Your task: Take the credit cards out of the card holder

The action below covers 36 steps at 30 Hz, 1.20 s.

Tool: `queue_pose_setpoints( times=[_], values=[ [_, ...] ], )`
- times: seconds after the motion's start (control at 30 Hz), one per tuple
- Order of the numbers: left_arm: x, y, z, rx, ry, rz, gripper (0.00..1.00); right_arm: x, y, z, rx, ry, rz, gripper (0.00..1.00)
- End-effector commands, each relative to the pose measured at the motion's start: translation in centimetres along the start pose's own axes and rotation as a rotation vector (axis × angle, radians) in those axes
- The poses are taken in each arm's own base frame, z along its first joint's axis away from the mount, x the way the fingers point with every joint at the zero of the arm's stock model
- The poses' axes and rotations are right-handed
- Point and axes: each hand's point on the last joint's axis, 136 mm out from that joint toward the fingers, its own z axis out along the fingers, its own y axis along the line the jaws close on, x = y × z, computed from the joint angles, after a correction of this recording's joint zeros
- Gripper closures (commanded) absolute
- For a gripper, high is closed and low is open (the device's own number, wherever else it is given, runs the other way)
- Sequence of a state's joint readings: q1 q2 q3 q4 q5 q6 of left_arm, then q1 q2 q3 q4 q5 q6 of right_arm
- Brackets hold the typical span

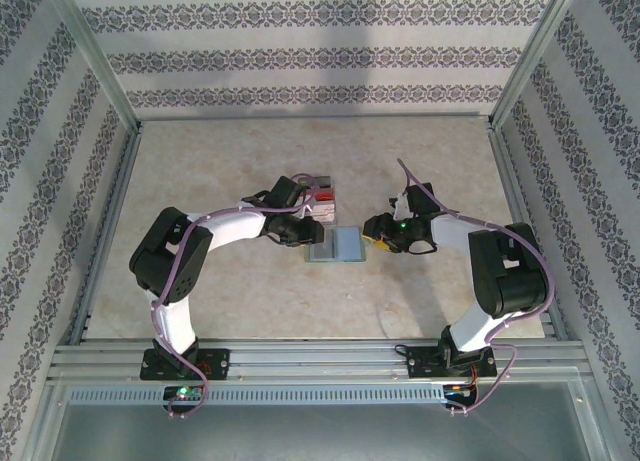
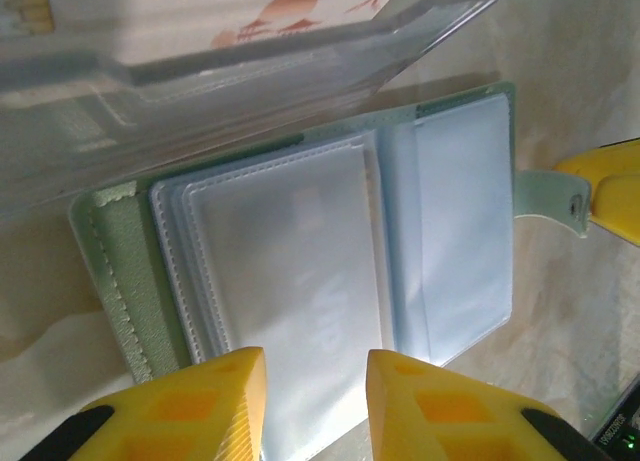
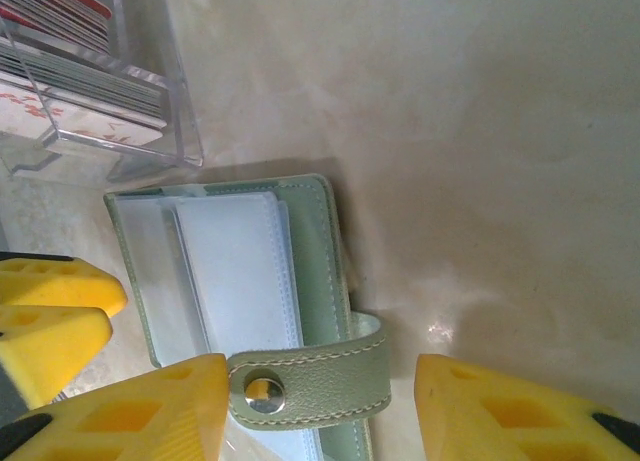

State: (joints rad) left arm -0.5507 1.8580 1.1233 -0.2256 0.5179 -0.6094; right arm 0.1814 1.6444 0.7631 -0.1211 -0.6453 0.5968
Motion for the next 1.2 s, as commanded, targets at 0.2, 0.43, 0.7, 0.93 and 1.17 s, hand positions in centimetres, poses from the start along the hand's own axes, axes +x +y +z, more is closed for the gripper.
queue_pose_setpoints(
  times=[0.2,0.43,0.7,0.93,1.17],
  values=[
    [0.9,1.0,0.5,-0.074,0.036,0.021,0.68,0.5,0.3,0.8,-0.009,0.025,-0.017,0.49],
    [1.4,1.4,0.7,-0.087,0.048,0.022,0.69,0.5,0.3,1.0,-0.004,0.03,-0.019,0.49],
    [1.6,1.0,1.4,-0.068,0.062,0.024,0.71,0.7,0.4,1.3,-0.002,0.04,-0.02,0.49],
    [1.7,0.7,1.8,-0.053,0.07,0.027,0.72,0.8,0.4,1.5,-0.001,0.044,-0.022,0.5],
    [1.2,-0.5,1.0,-0.035,0.048,0.047,0.72,1.0,0.6,1.9,-0.012,0.065,-0.023,0.55]
  ],
)
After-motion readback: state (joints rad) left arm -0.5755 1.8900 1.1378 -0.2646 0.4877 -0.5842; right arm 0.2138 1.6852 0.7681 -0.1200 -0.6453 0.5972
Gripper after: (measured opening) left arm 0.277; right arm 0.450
